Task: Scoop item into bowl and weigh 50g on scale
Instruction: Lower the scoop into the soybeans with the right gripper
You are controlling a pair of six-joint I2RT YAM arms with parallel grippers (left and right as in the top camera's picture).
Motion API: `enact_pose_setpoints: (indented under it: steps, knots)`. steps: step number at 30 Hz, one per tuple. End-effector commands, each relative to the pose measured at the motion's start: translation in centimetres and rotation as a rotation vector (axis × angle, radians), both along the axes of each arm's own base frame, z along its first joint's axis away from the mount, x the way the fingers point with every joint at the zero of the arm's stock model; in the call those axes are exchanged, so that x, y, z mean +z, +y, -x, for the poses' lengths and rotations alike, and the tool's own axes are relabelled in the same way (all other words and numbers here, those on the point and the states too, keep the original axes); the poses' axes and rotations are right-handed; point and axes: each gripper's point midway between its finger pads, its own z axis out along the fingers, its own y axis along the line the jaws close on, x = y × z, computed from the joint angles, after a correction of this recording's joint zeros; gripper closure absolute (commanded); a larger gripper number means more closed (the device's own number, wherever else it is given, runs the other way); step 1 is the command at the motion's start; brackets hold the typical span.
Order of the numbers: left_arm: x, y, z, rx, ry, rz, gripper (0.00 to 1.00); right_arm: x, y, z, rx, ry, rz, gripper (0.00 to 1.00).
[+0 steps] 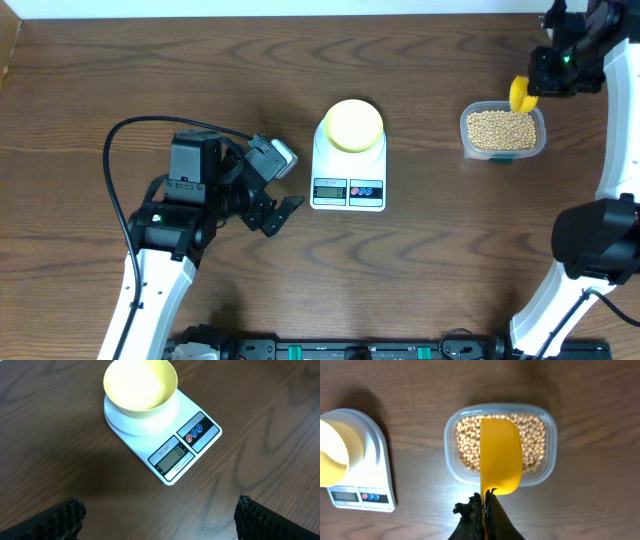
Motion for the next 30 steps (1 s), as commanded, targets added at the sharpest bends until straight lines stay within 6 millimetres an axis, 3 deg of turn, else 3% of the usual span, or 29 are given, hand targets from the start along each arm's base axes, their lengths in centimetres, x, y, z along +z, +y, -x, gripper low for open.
enact_pose_setpoints:
  steps: [1,6,25,30]
  knots:
    - [0.0,0.0,0.1,-0.01,-0.004,0.0,0.02,0.6,1.1,0.3,-0.003,0.007,-0.014,0.99]
    - [0.0,0.0,0.1,-0.01,-0.004,0.0,0.02,0.3,1.7,1.6,-0.004,0.062,-0.02,0.99]
    - [0.0,0.0,0.1,-0.01,-0.004,0.0,0.02,-1.4,-0.6,3.3,-0.064,0.172,0.112,0.99]
    - [0.0,0.0,0.1,-0.01,-0.004,0.0,0.02,-1.4,-0.9,2.9,-0.068,0.158,0.128,0.99]
